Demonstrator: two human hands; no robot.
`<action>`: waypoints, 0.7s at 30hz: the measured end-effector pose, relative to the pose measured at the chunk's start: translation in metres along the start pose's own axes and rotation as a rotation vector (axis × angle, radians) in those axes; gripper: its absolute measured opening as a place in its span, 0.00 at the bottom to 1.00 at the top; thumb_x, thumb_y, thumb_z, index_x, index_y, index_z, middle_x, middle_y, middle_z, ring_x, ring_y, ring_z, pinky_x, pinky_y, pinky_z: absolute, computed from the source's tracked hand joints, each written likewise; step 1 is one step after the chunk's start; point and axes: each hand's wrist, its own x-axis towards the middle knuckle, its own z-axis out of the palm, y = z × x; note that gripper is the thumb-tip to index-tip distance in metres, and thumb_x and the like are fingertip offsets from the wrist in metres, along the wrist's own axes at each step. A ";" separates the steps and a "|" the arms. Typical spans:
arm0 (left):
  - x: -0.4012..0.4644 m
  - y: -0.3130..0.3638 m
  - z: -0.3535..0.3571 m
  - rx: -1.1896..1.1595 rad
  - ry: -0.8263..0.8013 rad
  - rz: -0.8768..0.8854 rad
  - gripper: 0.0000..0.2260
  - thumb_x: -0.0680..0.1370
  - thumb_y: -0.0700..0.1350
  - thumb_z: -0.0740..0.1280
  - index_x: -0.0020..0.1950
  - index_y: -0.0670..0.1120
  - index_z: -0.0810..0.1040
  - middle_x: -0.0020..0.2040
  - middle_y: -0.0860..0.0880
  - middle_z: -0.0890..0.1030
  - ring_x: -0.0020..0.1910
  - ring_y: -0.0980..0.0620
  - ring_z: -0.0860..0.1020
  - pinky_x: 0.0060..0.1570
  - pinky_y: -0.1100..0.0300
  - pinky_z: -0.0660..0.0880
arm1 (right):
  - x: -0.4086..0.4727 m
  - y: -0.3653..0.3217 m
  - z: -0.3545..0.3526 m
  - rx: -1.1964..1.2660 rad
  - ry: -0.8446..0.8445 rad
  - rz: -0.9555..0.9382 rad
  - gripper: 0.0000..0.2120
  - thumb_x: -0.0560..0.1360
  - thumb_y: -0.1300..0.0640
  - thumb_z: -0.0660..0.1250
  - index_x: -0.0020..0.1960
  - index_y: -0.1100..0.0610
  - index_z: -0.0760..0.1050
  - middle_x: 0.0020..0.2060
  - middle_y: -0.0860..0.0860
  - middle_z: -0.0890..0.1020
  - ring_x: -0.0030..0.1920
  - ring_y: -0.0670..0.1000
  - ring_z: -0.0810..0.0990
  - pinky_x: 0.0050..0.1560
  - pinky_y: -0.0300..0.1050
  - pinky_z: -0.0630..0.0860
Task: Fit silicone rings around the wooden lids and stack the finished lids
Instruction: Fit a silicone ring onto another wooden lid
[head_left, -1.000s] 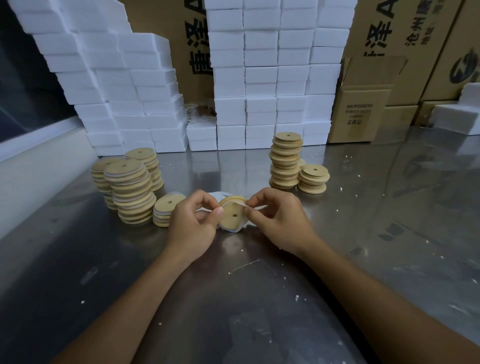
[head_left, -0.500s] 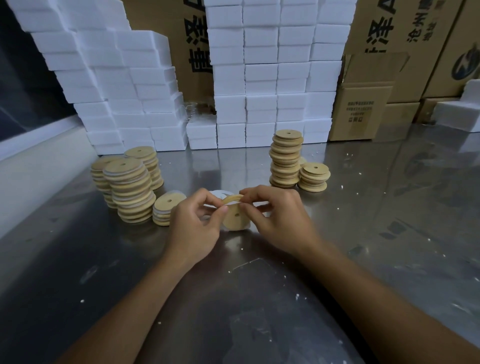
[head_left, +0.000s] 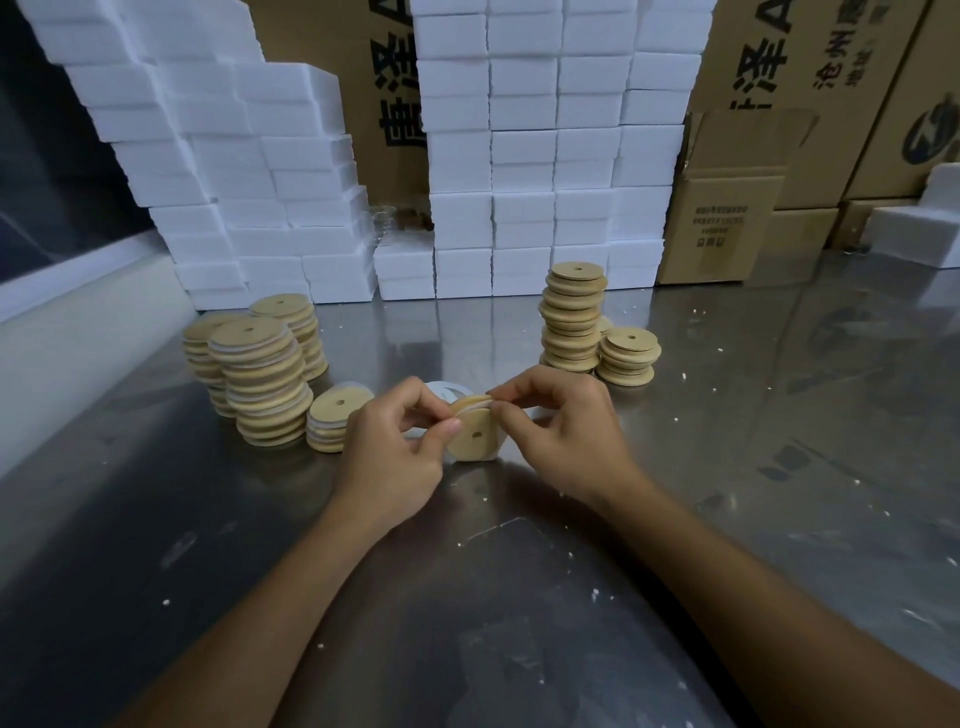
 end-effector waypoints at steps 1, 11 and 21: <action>0.000 0.000 0.000 0.004 -0.002 -0.002 0.11 0.72 0.38 0.74 0.38 0.53 0.77 0.41 0.58 0.82 0.41 0.60 0.82 0.43 0.69 0.77 | 0.001 0.001 0.000 0.002 -0.003 0.007 0.02 0.74 0.60 0.72 0.45 0.57 0.84 0.41 0.46 0.86 0.45 0.42 0.83 0.42 0.38 0.81; 0.002 -0.005 -0.001 -0.089 -0.008 -0.150 0.12 0.73 0.33 0.72 0.37 0.49 0.75 0.37 0.54 0.83 0.39 0.57 0.83 0.41 0.63 0.79 | -0.001 -0.001 -0.003 0.017 -0.076 0.039 0.02 0.74 0.60 0.73 0.46 0.57 0.83 0.42 0.45 0.86 0.44 0.42 0.84 0.47 0.40 0.82; 0.000 -0.005 0.000 -0.192 -0.084 -0.240 0.13 0.72 0.31 0.72 0.38 0.47 0.74 0.40 0.44 0.82 0.36 0.48 0.85 0.42 0.48 0.79 | -0.003 0.001 -0.001 0.014 0.009 -0.018 0.03 0.74 0.61 0.74 0.47 0.60 0.84 0.43 0.48 0.87 0.45 0.43 0.85 0.44 0.44 0.83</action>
